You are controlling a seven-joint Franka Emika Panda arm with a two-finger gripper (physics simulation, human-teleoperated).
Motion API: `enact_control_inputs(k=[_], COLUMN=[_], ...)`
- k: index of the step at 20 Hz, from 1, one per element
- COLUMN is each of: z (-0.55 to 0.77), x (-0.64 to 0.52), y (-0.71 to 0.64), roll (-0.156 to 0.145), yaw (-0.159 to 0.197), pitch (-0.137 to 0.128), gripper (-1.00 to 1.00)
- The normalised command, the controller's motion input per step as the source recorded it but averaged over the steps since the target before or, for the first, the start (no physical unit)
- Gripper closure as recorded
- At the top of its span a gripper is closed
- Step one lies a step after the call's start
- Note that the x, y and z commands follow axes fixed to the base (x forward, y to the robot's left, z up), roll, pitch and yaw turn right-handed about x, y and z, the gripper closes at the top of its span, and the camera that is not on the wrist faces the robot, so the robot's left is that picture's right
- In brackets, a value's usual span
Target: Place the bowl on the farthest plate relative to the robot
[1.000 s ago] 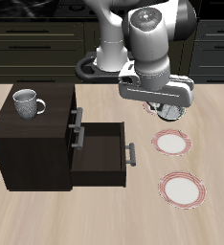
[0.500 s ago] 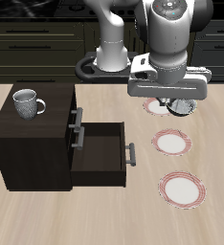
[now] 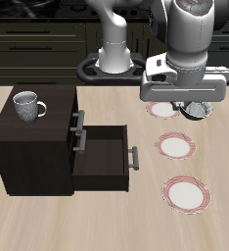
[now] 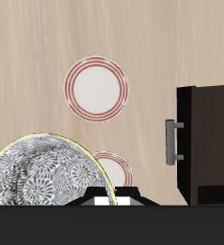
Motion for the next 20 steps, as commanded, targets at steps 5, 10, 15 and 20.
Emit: enact_control_inputs(k=[5,10,15,20], z=[0.07,0.14,0.12,0.12], x=[0.22,0.16,0.23,0.24], y=[0.09,-0.04,-0.04,0.06], roll=[-0.025,-0.042,-0.039,-0.017], yaw=[0.057,0.017,0.013,0.008], pitch=[-0.08,-0.038,-0.038,-0.067], gripper=[1.0,1.0,1.0,1.0])
